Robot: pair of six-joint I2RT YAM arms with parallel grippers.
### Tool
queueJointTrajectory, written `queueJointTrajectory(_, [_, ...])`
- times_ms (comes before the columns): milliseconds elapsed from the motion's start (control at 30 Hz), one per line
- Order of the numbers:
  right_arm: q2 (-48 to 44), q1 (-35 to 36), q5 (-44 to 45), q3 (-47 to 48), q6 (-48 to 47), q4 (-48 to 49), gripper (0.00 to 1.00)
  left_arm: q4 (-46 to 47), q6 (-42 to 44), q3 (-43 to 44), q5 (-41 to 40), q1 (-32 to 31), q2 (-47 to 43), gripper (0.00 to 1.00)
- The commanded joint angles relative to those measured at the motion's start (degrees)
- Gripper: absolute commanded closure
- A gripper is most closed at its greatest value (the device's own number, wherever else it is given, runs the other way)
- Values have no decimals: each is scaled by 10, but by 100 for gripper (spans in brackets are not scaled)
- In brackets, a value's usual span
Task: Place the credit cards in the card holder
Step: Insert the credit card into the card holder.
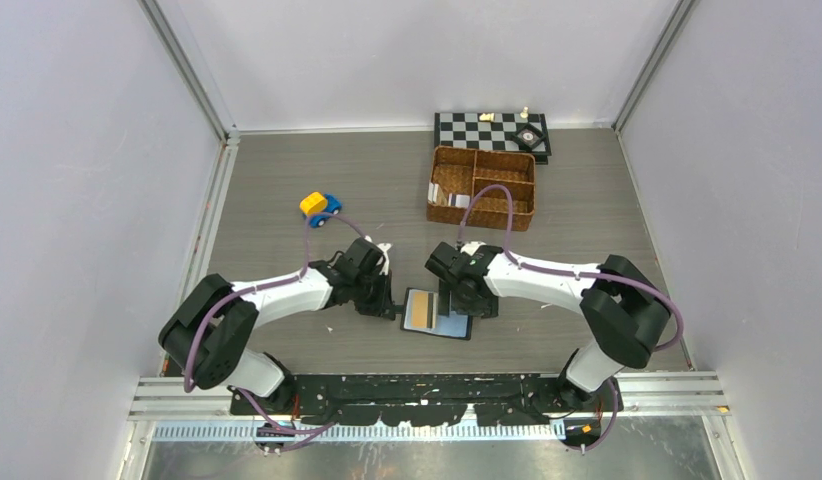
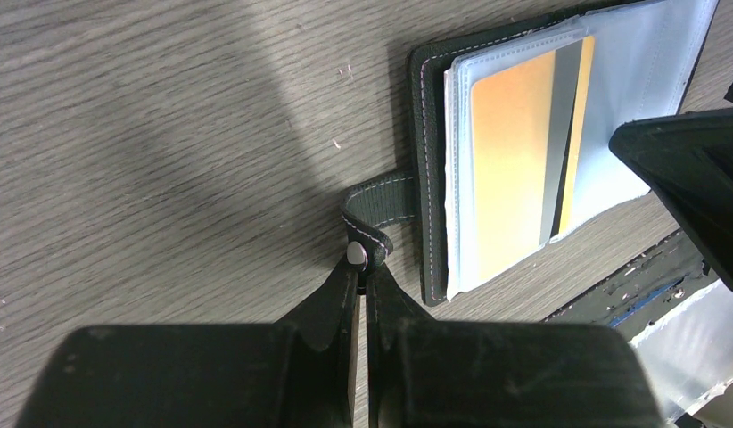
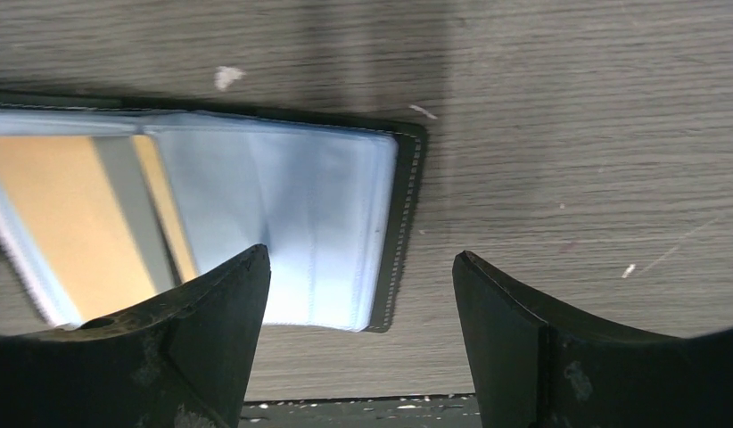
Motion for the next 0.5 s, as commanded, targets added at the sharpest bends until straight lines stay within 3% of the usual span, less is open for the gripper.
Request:
queueJointTrajectory(0, [18,1,47,-3,-12,-32,20,-26,9,-24,-38,2,-7,100])
queueJointTrajectory(467, [31,-2,116,2,-29,-109,18,-33,20,-38,-47,25,-25,100])
